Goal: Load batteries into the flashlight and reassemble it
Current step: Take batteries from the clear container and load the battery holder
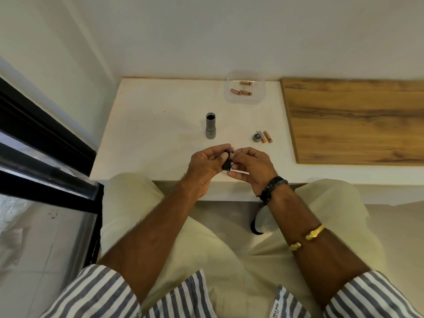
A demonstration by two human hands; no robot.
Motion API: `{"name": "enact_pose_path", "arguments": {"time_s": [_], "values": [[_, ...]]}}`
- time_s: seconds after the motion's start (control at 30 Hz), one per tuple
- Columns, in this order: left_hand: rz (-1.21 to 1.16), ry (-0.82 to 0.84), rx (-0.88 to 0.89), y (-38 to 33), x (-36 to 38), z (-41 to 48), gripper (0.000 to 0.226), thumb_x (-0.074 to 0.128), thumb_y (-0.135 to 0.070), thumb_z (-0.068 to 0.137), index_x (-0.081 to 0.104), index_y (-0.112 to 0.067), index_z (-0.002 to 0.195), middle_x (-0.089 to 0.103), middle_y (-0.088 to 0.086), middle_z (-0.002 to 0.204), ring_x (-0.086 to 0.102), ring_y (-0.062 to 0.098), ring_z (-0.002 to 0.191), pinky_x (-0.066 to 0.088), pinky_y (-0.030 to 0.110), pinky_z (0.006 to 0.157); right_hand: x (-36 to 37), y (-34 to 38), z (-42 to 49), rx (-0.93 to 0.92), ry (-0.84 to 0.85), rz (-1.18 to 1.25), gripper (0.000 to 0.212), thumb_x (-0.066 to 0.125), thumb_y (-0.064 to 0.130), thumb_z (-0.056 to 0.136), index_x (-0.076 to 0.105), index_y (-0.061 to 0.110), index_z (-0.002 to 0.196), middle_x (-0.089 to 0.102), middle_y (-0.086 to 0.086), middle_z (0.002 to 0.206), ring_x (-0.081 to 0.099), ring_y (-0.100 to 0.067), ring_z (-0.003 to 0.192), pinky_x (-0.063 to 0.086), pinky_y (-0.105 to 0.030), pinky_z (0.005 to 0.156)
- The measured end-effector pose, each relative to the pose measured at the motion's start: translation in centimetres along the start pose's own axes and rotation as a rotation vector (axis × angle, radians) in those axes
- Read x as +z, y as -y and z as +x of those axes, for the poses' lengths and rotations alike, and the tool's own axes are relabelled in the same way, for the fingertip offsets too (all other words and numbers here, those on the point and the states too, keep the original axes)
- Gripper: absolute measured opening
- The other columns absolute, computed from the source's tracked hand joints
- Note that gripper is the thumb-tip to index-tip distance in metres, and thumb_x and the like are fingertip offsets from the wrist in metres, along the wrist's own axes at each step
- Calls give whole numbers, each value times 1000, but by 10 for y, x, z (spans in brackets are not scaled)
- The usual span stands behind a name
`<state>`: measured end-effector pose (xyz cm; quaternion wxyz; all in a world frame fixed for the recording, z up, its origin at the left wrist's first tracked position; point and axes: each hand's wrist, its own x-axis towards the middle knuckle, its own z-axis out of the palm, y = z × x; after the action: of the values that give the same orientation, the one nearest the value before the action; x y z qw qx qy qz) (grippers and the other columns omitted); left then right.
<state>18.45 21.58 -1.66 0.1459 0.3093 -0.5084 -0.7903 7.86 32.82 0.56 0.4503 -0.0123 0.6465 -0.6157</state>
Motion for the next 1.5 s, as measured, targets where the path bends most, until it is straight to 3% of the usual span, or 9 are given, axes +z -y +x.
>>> {"name": "enact_pose_path", "arguments": {"time_s": [0.2, 0.33, 0.47, 0.83, 1.0, 1.1, 1.27, 1.37, 1.5], "values": [[140, 10, 103, 1, 1, 0, 31, 60, 2, 94, 66, -6, 123, 74, 6, 114, 71, 21, 105, 58, 32, 89, -3, 1, 2, 90, 30, 104, 8, 69, 4, 90, 69, 10, 85, 66, -4, 71, 64, -15, 70, 64, -39, 72], [171, 0, 159, 2, 2, 1, 31, 62, 6, 91, 69, -6, 118, 75, 5, 110, 72, 21, 104, 57, 32, 91, 0, 1, 0, 153, 7, 196, 3, 68, 5, 89, 69, 8, 90, 60, -7, 79, 62, -16, 68, 62, -37, 71], [179, -5, 198, 2, 2, 0, 30, 63, 6, 90, 71, -7, 116, 76, 3, 108, 72, 20, 103, 57, 29, 88, 3, 4, 0, 208, 12, 274, 11, 67, 3, 86, 65, 5, 97, 55, -7, 78, 56, -17, 71, 59, -37, 73], [175, -44, 181, 4, 6, -1, 28, 65, 2, 90, 71, -6, 116, 76, 5, 107, 73, 20, 100, 58, 32, 88, 0, 7, 4, 278, 21, 314, 14, 58, 2, 79, 61, 13, 72, 52, -7, 82, 54, -19, 71, 55, -36, 69], [171, -63, 161, 2, 7, -2, 28, 66, -2, 91, 69, -5, 119, 75, 10, 110, 73, 23, 101, 58, 38, 91, -2, 8, 3, 181, 57, 266, 10, 64, 7, 85, 68, 15, 81, 60, -6, 86, 59, -18, 79, 56, -34, 68], [126, -88, 142, 1, 7, -3, 29, 68, -3, 90, 69, -5, 119, 75, 10, 109, 73, 23, 99, 59, 38, 89, -3, 8, 3, 36, 42, 95, 4, 71, 14, 89, 72, 18, 89, 68, -5, 91, 64, -19, 84, 59, -33, 67], [46, -120, 92, 1, 9, -2, 27, 68, -4, 90, 70, -5, 117, 76, 11, 106, 74, 26, 97, 60, 38, 86, -4, 4, 7, -236, -100, -131, 8, 78, 11, 86, 76, 16, 92, 72, -4, 82, 66, -13, 73, 57, -28, 65], [-61, -162, 20, 2, 8, 1, 27, 65, -2, 92, 68, -3, 119, 74, 15, 110, 73, 30, 99, 59, 40, 87, -4, 2, 10, -315, -142, -90, 14, 75, 5, 87, 76, 15, 96, 72, -3, 76, 68, -11, 69, 59, -28, 65], [-244, -162, -99, 1, 3, 6, 22, 62, -2, 94, 69, -5, 115, 72, 17, 113, 70, 33, 105, 59, 43, 88, -11, 3, 15, -282, -170, 57, 17, 73, 0, 86, 78, 11, 98, 75, -5, 78, 73, -16, 72, 63, -29, 70]]}}
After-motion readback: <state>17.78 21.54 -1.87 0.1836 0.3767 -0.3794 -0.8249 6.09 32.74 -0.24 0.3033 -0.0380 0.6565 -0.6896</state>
